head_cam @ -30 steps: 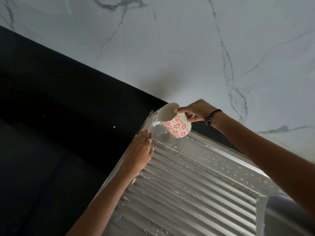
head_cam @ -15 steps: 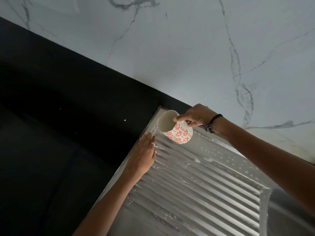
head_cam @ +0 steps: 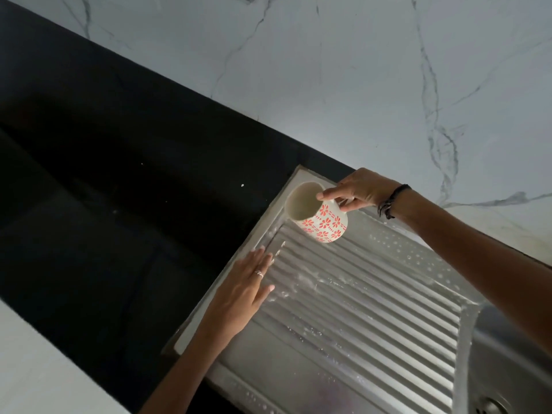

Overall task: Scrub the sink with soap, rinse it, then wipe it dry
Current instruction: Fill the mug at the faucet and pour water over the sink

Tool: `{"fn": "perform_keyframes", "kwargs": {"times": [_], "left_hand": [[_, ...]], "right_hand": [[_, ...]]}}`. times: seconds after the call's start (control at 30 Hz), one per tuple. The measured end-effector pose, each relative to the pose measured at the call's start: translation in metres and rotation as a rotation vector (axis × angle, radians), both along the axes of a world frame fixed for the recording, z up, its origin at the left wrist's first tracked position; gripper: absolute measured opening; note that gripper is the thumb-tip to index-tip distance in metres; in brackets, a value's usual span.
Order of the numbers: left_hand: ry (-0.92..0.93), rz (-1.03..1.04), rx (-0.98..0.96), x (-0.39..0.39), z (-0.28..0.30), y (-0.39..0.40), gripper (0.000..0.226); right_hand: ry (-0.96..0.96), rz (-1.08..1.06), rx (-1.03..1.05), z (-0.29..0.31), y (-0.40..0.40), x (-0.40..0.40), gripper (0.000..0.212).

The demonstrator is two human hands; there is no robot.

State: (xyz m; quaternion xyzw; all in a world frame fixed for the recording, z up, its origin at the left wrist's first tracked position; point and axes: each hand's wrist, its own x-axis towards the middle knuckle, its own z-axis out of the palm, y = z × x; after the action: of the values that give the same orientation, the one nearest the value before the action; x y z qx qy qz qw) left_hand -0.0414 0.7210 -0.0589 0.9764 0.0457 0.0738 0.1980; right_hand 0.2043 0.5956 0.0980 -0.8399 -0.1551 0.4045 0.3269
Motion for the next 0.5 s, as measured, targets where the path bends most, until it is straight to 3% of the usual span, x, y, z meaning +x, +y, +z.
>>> {"fn": "perform_keyframes", "kwargs": {"times": [0.07,0.13,0.3,0.43,0.5], "left_hand": [[0.102,0.043,0.071,-0.017,-0.006,0.006,0.068],[0.171,0.107,0.109,-0.027,-0.008,0.01,0.072],[0.315,0.127,0.162,-0.027,-0.003,0.009,0.078],[0.269,0.063,0.189,-0.014,-0.004,0.012,0.09],[0.281,-0.027,0.105,-0.014,0.0,0.016,0.089]], "right_hand": [[-0.002,0.004,0.003,0.005,0.002,-0.007,0.054],[-0.051,0.031,-0.04,0.007,0.006,-0.014,0.068],[-0.21,0.1,-0.151,0.002,0.02,-0.03,0.058],[-0.325,0.269,-0.227,0.002,0.025,-0.056,0.044],[-0.345,0.319,-0.22,0.003,0.025,-0.063,0.043]]}}
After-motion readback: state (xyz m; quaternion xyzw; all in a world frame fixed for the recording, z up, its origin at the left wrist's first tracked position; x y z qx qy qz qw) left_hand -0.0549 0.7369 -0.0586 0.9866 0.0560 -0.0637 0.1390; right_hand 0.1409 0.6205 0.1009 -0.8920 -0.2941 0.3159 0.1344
